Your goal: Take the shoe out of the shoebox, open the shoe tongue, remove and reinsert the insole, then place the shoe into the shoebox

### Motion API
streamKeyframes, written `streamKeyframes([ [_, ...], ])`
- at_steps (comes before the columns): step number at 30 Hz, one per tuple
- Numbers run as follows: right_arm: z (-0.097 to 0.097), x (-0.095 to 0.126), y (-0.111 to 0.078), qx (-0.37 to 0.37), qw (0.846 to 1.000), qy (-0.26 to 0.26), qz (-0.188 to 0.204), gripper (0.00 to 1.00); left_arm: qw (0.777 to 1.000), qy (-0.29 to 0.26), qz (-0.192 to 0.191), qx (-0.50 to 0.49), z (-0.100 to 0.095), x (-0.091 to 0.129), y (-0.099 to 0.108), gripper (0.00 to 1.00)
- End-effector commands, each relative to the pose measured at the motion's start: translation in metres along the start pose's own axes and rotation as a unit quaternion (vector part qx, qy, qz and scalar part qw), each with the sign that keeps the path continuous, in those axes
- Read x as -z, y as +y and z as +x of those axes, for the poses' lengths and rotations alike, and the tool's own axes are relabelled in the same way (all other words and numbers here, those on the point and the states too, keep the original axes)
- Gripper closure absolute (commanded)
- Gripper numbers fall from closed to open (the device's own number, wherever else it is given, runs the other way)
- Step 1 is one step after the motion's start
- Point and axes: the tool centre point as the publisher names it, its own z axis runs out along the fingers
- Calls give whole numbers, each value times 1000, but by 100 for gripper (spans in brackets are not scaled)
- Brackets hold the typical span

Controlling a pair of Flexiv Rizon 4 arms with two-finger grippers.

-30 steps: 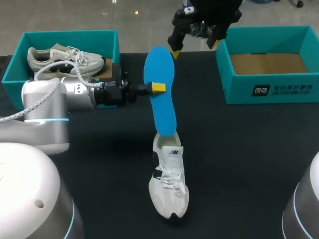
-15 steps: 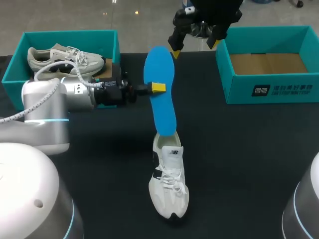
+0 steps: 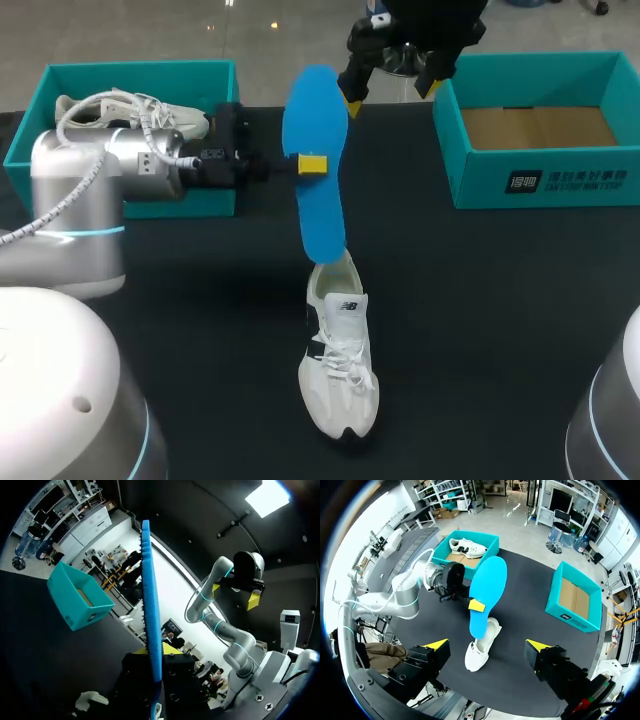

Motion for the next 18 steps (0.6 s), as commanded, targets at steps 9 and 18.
streamKeyframes([
  [9,0,0,1,-1,1000,0,1,0,949,44,-24,-312,26,8,19,100],
  [18,0,0,1,-1,1000,0,1,0,951,-7,-14,-308,24,10,14,100],
])
